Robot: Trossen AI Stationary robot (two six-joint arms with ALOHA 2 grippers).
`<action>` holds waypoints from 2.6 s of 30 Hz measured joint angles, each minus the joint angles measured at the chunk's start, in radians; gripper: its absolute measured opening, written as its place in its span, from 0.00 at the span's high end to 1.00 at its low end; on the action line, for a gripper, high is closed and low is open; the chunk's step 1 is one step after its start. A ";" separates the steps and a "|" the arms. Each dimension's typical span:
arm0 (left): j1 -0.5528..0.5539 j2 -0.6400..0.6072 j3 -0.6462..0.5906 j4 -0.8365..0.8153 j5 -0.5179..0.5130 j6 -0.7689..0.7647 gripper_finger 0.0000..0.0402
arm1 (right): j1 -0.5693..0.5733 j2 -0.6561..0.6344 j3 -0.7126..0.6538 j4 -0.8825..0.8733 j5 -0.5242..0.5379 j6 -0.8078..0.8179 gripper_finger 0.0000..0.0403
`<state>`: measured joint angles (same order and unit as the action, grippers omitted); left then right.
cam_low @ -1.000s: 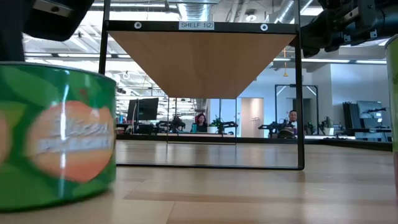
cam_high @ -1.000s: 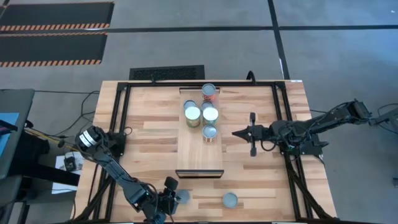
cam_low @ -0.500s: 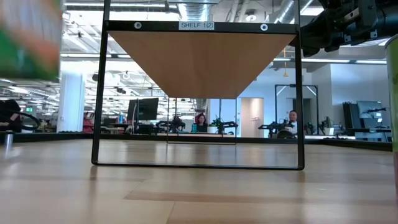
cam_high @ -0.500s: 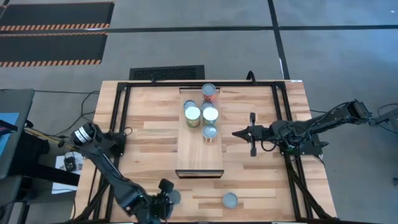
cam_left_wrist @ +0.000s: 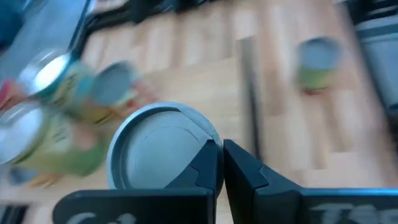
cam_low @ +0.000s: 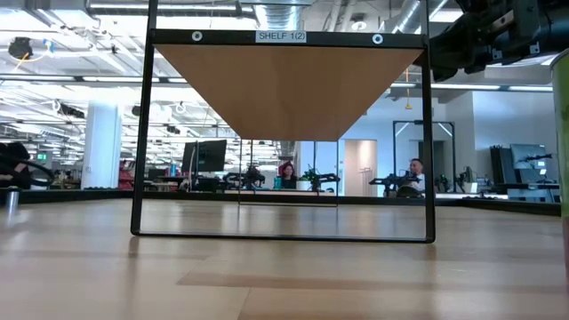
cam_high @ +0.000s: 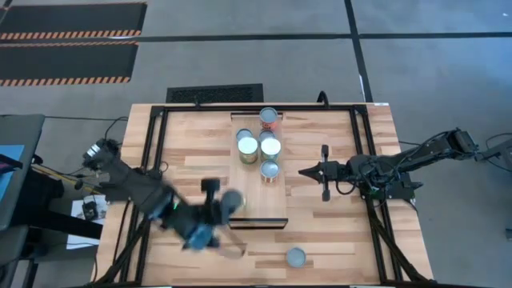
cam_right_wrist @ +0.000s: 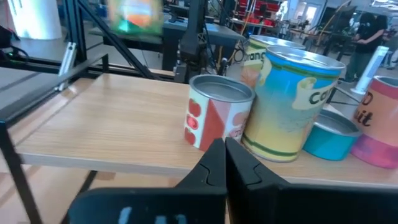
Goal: Pick and place cans onto a shelf
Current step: Put the small green can on the shelf aligned with the other small red can
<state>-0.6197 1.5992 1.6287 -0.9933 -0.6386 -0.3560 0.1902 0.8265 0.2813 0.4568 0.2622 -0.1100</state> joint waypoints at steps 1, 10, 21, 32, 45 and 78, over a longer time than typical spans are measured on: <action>0.041 -0.002 0.000 -0.015 0.012 0.006 0.99 | -0.006 0.000 0.000 0.000 0.000 -0.006 0.98; 0.294 0.007 -0.002 0.026 0.184 0.110 1.00 | -0.067 0.000 0.000 -0.008 -0.001 -0.048 0.98; 0.356 0.008 -0.125 0.153 0.254 0.098 1.00 | -0.093 0.000 0.000 -0.008 -0.006 -0.055 0.98; 0.419 0.007 -0.141 0.174 0.274 0.108 1.00 | -0.092 0.000 0.000 -0.007 -0.008 -0.048 0.98; 0.438 0.007 -0.141 0.182 0.329 0.103 1.00 | -0.092 0.000 0.000 -0.007 -0.008 -0.048 0.98; 0.456 0.037 -0.141 0.195 0.353 0.134 1.00 | -0.093 0.000 0.001 -0.001 -0.008 -0.049 0.98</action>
<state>-0.1638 1.6358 1.4879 -0.7985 -0.2853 -0.2224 0.0975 0.8261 0.2825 0.4554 0.2546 -0.1585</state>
